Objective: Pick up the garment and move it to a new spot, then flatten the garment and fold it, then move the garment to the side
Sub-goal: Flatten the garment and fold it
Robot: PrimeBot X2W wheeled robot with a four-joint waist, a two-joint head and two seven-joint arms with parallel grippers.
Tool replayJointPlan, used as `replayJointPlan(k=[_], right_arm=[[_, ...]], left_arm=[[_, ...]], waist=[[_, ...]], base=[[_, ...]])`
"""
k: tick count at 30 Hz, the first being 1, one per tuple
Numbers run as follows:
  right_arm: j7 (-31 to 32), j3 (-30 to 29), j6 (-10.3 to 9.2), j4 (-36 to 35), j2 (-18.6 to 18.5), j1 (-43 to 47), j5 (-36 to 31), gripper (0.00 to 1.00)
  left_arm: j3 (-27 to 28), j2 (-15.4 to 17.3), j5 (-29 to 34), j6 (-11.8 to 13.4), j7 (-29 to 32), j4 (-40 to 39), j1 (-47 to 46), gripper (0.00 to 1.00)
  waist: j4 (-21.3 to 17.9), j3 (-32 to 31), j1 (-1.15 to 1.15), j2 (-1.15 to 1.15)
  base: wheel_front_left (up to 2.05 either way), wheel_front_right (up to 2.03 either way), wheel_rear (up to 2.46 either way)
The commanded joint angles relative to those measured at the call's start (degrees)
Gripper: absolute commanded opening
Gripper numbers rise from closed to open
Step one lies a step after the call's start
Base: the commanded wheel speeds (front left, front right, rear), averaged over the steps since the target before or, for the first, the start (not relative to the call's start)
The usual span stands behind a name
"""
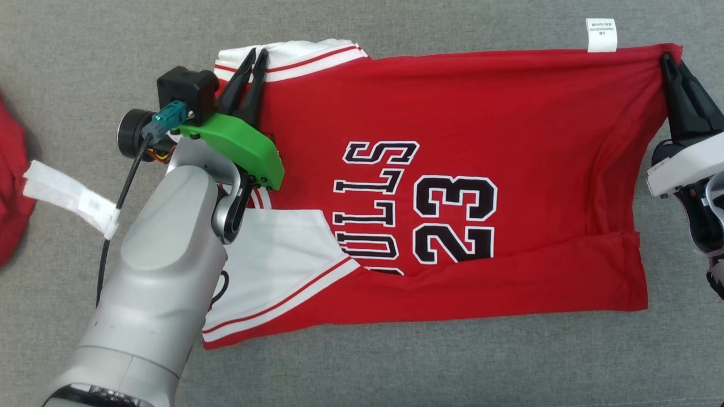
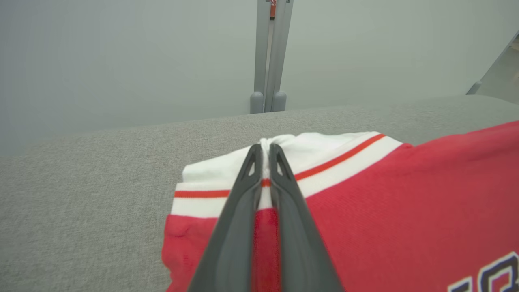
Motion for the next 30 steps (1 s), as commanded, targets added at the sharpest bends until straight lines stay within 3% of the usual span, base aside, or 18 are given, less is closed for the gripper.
replayJointPlan(k=[1,14,27,28,29,30], right_arm=[[-0.4,-0.4,-0.1,-0.7,-0.4,1.5,-0.4,0.0],[-0.5,-0.1,-0.09,-8.8,1.7,14.5,0.1,0.0],[-0.5,-4.1,-0.09,-10.7,3.7,25.6,-2.0,0.03],[-0.5,-4.4,-0.09,-11.0,3.8,26.5,-2.6,0.34],[-0.5,-4.8,-0.09,-11.2,4.2,27.3,-2.5,0.65],[-0.5,-5.2,-0.09,-11.5,4.6,28.3,-2.7,1.0]], left_arm=[[0.5,1.2,0.2,0.8,-0.6,-1.7,1.9,0.0],[0.3,5.2,-0.6,7.0,-0.3,-25.7,26.2,0.0],[0.9,7.2,-5.1,12.0,4.7,-36.0,42.2,0.0],[0.8,7.1,-5.5,12.1,5.2,-36.2,43.0,0.0],[0.8,7.1,-5.7,12.3,5.4,-36.3,43.4,0.31],[0.9,6.9,-6.3,12.5,5.7,-36.3,43.9,0.87]], waist=[[-0.4,-1.2,0.0,0.0],[-0.8,-3.6,0.0,0.0],[-0.7,-6.3,0.0,0.0],[-0.7,-6.5,0.0,0.0],[-0.6,-6.7,0.0,0.0],[-0.6,-6.9,0.0,0.0]], base=[[0.0,0.0,0.0],[0.0,0.0,0.0],[0.0,0.0,0.0],[0.0,0.0,0.0],[0.0,0.0,0.0],[0.0,0.0,0.0]])
